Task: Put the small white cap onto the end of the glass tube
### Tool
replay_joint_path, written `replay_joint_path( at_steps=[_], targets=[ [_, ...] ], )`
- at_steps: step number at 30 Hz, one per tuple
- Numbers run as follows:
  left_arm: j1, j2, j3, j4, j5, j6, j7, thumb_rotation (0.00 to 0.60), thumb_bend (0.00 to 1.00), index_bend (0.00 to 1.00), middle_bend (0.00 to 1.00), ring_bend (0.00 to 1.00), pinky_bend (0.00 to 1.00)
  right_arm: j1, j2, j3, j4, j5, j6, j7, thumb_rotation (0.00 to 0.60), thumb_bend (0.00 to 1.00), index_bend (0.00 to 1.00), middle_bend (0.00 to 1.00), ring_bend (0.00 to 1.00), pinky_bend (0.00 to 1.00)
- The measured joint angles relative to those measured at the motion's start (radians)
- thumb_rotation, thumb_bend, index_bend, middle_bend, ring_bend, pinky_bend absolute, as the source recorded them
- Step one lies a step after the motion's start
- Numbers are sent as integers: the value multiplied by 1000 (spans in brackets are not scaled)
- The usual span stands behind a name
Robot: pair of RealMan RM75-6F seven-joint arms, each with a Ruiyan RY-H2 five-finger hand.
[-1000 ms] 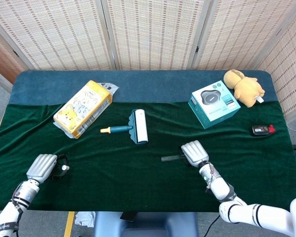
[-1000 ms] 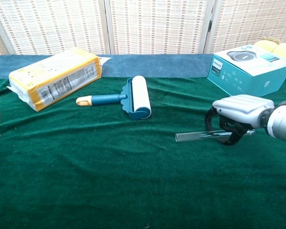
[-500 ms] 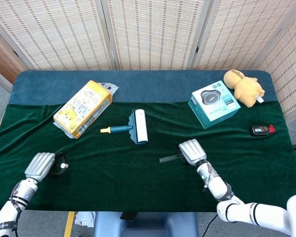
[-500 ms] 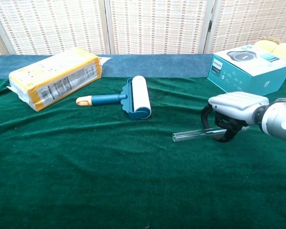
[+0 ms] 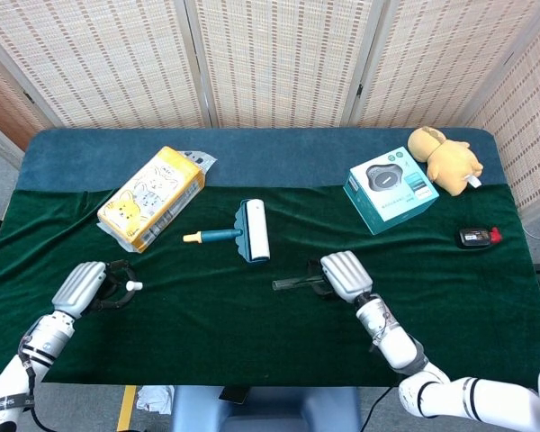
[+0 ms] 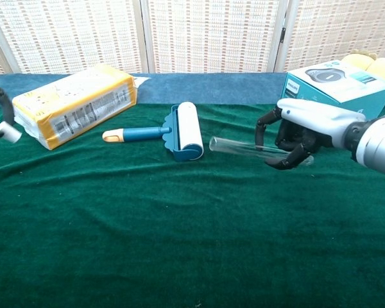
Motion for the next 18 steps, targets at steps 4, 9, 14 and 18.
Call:
replay_joint_path(
  at_steps=[4,9,14,18],
  targets=[
    [-12,16,-23,-57,32,25,-39,600,430,600,1000,883,741,-5,-29,13,-6,-21,8,81,600,620,855,993,1000,1000],
    [-32,24,-50,-133,54,50,-55,600,430,602,1000,884,741,0,-78,31,-16,-36,8,153,600,620,861,993,1000,1000],
    [-54,16,-65,-187,69,61,-12,600,431,604,1000,884,741,10,-126,50,-27,-37,8,194,600,622,863,993,1000,1000],
    [-69,4,-65,-208,79,59,28,600,432,605,1000,883,741,23,-161,63,-32,-30,4,209,600,625,864,993,1000,1000]
  ],
)
